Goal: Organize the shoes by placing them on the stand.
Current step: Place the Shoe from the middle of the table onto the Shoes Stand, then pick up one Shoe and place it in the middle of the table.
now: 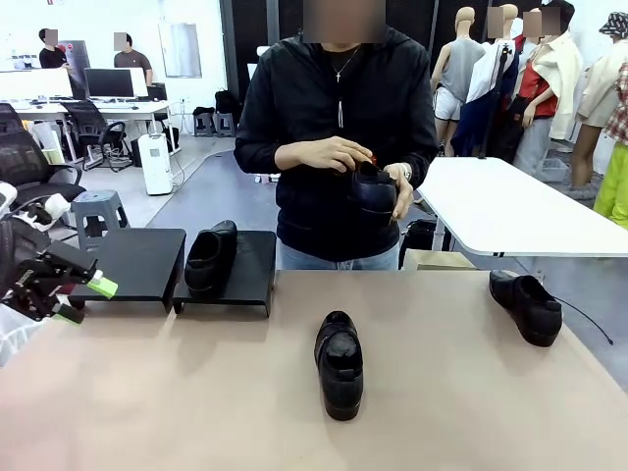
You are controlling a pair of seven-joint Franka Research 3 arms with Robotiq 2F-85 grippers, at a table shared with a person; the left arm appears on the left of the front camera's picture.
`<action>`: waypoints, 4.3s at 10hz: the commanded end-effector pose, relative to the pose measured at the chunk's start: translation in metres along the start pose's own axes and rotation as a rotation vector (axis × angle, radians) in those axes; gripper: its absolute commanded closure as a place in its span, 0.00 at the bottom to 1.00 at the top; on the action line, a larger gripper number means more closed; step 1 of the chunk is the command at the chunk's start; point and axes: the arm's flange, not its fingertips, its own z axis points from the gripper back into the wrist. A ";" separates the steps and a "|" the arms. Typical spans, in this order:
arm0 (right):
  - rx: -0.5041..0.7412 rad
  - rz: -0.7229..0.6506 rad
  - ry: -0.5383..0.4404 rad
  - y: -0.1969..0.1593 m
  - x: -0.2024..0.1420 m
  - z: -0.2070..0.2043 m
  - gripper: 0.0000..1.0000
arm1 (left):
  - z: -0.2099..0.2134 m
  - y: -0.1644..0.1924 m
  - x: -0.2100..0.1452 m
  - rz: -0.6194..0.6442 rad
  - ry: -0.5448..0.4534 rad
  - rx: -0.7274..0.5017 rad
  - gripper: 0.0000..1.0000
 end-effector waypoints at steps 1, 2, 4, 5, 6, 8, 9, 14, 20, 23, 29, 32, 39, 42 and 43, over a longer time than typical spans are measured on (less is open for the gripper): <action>0.001 0.003 0.001 0.001 -0.001 0.003 0.00 | 0.004 -0.003 -0.004 -0.040 0.011 0.006 0.00; 0.001 0.003 0.001 0.001 -0.001 0.003 0.00 | 0.004 -0.003 -0.004 -0.040 0.011 0.006 0.00; 0.001 0.003 0.001 0.001 -0.001 0.003 0.00 | 0.004 -0.003 -0.004 -0.040 0.011 0.006 0.00; 0.001 0.003 0.001 0.001 -0.001 0.003 0.00 | 0.004 -0.003 -0.004 -0.040 0.011 0.006 0.00; 0.001 0.003 0.001 0.001 -0.001 0.003 0.00 | 0.004 -0.003 -0.004 -0.040 0.011 0.006 0.00; 0.001 0.003 0.001 0.001 -0.001 0.003 0.00 | 0.004 -0.003 -0.004 -0.040 0.011 0.006 0.00; 0.001 0.003 0.001 0.001 -0.001 0.003 0.00 | 0.004 -0.003 -0.004 -0.040 0.011 0.006 0.00; -0.730 -0.208 -0.181 0.077 0.150 -0.081 0.00 | 0.004 -0.003 -0.004 -0.040 0.011 0.006 0.00; -0.735 -0.192 -0.263 0.079 0.196 -0.137 0.00 | 0.004 -0.003 -0.004 -0.040 0.011 0.006 0.00; -0.793 -0.036 -0.024 0.075 0.272 -0.161 0.00 | 0.004 -0.003 -0.004 -0.040 0.011 0.006 0.00; -0.773 0.021 0.171 0.026 0.351 -0.211 0.00 | 0.004 -0.003 -0.004 -0.040 0.011 0.006 0.00; -0.766 -0.051 0.215 0.010 0.342 -0.225 0.00 | 0.004 -0.003 -0.004 -0.040 0.011 0.006 0.00; -0.698 -0.018 0.270 -0.003 0.334 -0.253 0.19 | 0.004 -0.003 -0.004 -0.040 0.011 0.006 0.00; -0.721 -0.021 0.282 0.001 0.334 -0.257 1.00 | 0.004 -0.003 -0.004 -0.040 0.011 0.006 0.00; -0.723 -0.016 0.285 0.001 0.335 -0.258 1.00 | 0.004 -0.003 -0.004 -0.040 0.011 0.006 0.00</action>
